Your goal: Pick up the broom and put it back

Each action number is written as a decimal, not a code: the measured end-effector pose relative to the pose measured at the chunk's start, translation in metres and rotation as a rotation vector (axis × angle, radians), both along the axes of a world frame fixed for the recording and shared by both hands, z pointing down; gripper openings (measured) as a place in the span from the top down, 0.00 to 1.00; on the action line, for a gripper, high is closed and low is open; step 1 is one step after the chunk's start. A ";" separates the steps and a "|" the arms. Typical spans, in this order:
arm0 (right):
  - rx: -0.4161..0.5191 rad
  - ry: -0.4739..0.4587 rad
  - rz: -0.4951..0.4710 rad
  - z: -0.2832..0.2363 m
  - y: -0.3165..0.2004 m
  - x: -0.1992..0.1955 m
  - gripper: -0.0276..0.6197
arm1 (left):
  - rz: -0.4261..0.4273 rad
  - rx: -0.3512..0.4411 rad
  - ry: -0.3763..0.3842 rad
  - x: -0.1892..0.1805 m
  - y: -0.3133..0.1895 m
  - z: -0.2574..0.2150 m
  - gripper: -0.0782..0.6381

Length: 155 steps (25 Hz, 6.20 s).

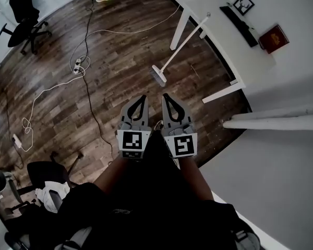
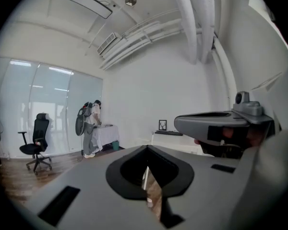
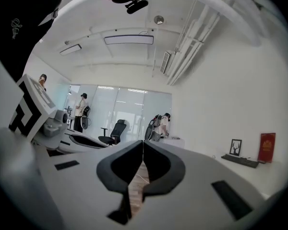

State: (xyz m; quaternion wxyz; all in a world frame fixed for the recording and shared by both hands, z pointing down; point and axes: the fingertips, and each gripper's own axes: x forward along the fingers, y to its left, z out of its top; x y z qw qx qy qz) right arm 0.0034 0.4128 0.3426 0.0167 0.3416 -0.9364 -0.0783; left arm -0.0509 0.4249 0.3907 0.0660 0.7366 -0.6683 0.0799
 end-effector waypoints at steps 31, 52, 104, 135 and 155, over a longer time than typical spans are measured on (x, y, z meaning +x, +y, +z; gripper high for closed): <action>-0.240 0.138 0.364 0.091 -0.429 -0.009 0.92 | 0.338 -0.198 0.012 -0.033 -0.398 0.056 0.89; -0.551 0.090 0.502 0.222 -0.518 0.007 0.92 | 0.533 -0.438 0.011 -0.014 -0.519 0.162 0.89; -0.592 0.156 0.397 0.368 -0.633 0.006 0.80 | 0.342 -0.591 0.004 -0.029 -0.561 0.271 0.89; -0.253 0.030 0.277 0.063 -0.555 -0.061 0.80 | 0.317 -0.103 0.060 -0.092 -0.560 0.026 0.89; -0.166 0.103 0.307 0.062 -0.567 -0.059 0.80 | 0.306 -0.081 0.036 -0.107 -0.561 0.022 0.89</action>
